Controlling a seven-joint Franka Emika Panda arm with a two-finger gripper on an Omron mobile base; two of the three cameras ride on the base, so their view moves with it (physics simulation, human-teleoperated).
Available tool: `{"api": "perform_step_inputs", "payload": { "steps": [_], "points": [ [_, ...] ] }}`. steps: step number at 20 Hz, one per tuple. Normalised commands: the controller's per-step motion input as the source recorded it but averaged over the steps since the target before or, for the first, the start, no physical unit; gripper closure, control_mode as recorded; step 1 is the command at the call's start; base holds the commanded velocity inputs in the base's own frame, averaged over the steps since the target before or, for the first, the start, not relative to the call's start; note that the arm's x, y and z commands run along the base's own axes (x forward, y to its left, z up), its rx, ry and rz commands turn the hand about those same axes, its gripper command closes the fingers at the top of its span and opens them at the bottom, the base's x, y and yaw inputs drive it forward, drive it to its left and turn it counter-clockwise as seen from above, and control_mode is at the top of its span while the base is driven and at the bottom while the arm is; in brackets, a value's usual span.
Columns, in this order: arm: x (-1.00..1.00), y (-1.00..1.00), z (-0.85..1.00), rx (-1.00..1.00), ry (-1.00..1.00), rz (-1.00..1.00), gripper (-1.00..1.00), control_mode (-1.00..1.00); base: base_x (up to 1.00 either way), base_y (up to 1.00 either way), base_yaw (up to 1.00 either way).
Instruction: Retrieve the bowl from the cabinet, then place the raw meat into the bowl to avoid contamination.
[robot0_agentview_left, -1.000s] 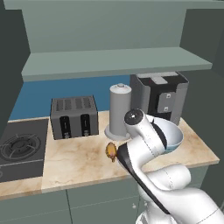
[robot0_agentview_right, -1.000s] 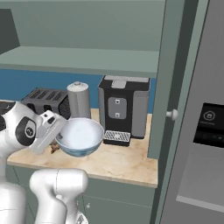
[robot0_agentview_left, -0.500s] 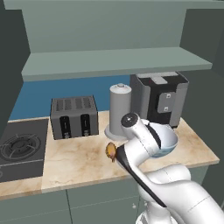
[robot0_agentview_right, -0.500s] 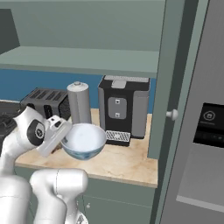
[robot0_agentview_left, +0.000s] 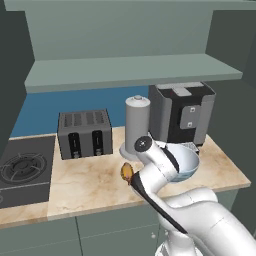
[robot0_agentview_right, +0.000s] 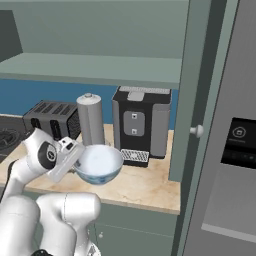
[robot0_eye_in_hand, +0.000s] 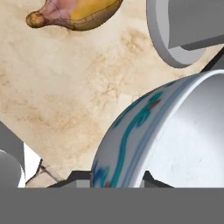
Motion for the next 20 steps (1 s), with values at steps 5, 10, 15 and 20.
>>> {"api": "perform_step_inputs", "payload": {
  "steps": [5, 10, 15, 20],
  "points": [
    [0.2, 0.0, -0.3, 0.0, 0.0, 0.0, 1.0, -1.0, 0.0, 0.0, 0.0],
    [0.19, -0.01, -0.32, 0.0, 0.0, 0.0, 1.0, -1.0, 0.0, 0.0, 0.0],
    [0.16, -0.01, -0.3, -0.01, 0.0, 0.0, 1.0, -1.0, 0.0, 0.0, 0.0],
    [0.12, 0.0, -0.26, -0.02, 0.0, 0.0, 1.0, -1.0, 0.0, 0.0, 0.0]
  ]
}}
